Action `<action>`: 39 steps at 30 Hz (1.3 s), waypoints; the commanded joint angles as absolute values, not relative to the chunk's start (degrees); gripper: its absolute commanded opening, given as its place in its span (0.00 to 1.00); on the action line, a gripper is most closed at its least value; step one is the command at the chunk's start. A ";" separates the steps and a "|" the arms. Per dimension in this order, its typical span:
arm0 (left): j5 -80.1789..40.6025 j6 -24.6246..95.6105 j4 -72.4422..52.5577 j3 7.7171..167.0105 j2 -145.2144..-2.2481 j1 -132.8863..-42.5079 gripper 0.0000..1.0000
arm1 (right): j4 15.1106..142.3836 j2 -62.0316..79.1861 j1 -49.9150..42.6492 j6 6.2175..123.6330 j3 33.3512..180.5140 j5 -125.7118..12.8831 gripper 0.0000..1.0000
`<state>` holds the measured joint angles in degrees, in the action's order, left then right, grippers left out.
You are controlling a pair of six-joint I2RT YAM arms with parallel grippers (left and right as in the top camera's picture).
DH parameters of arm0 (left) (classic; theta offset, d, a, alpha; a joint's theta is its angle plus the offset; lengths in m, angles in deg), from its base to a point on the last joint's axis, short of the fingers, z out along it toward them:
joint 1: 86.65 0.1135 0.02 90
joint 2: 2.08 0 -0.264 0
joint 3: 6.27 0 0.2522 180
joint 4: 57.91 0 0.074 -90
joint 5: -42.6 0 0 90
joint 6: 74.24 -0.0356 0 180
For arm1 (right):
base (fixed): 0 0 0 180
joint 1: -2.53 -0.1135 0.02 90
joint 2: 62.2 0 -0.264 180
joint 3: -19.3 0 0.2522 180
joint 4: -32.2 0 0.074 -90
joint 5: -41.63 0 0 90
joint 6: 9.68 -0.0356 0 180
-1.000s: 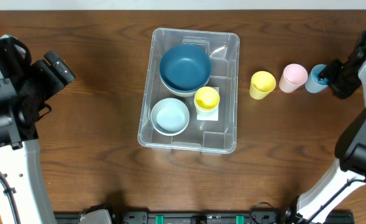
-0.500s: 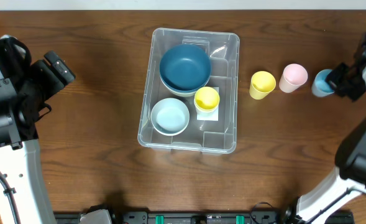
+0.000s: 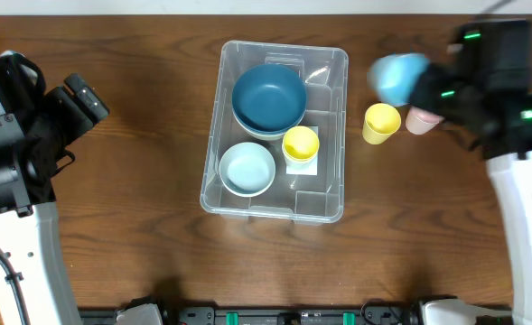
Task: Pack container
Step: 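Carry the blue cup and nest it into the yellow cup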
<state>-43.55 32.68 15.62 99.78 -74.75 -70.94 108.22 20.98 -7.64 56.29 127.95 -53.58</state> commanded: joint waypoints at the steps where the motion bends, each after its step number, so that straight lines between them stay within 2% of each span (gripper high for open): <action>1: -44.05 32.79 15.64 100.35 -75.03 -70.64 0.98 | 108.64 24.04 -15.69 57.69 127.86 -55.68 0.01; 10: -44.05 32.79 15.64 100.35 -75.03 -70.64 0.98 | 109.53 34.31 -25.09 57.43 127.86 -55.33 0.01; 23: -44.05 32.79 15.64 100.35 -75.03 -70.64 0.98 | 112.81 37.18 -25.83 56.16 127.71 -47.27 0.03; 27: -44.05 32.79 15.64 100.35 -75.03 -70.64 0.98 | 112.44 37.26 -25.96 56.66 127.18 -47.31 0.18; 32: -44.05 32.79 15.64 100.35 -75.03 -70.64 0.98 | 110.87 36.39 -25.68 58.04 127.58 -47.22 0.53; 37: -44.05 32.79 15.64 100.35 -75.03 -70.64 0.98 | 111.52 32.98 -20.76 58.11 129.87 -46.61 0.70; 39: -44.05 32.79 15.64 100.35 -75.03 -70.64 0.98 | 110.91 31.21 -16.10 58.08 129.92 -46.61 0.74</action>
<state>-43.55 32.68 15.62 99.78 -74.75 -70.94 111.26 35.73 -21.72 57.80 127.69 -48.23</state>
